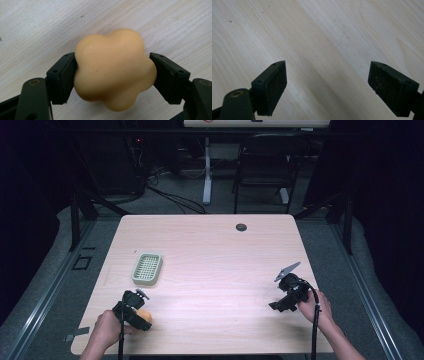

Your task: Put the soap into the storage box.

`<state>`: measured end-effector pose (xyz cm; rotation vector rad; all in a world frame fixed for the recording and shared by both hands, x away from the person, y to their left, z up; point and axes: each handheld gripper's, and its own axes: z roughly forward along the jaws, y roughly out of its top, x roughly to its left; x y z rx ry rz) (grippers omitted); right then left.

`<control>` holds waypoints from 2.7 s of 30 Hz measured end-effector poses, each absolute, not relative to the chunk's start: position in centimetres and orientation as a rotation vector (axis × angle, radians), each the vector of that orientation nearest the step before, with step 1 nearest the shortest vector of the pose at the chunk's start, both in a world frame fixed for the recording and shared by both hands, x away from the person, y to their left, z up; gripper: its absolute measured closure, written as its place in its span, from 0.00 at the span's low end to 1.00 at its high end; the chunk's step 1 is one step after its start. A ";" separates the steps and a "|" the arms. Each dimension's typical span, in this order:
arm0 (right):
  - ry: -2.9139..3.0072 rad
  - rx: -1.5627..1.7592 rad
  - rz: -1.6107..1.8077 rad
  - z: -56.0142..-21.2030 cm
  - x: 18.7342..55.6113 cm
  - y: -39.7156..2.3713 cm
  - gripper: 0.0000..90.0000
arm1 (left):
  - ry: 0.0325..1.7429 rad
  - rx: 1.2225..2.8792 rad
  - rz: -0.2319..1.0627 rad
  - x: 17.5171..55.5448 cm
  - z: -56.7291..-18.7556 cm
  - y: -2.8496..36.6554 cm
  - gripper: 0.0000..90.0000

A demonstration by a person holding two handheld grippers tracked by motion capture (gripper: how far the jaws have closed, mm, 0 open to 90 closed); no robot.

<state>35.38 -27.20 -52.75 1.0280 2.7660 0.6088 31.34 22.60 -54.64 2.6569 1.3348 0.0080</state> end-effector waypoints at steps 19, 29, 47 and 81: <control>2.767 1.025 0.603 -52.7 35.4 -27.3 0.17 | 1.310 2.663 -0.005 31.1 -54.2 22.6 0.29; 2.768 1.027 0.599 -52.7 35.4 -27.2 0.17 | 1.329 2.668 -0.044 31.3 -54.6 22.8 0.29; 2.775 1.025 0.595 -52.8 35.4 -27.2 0.17 | 1.304 2.698 -0.036 31.4 -54.2 22.6 0.29; 2.789 1.024 0.584 -52.8 35.4 -27.2 0.17 | 1.184 2.694 -0.027 31.4 -54.1 23.6 0.19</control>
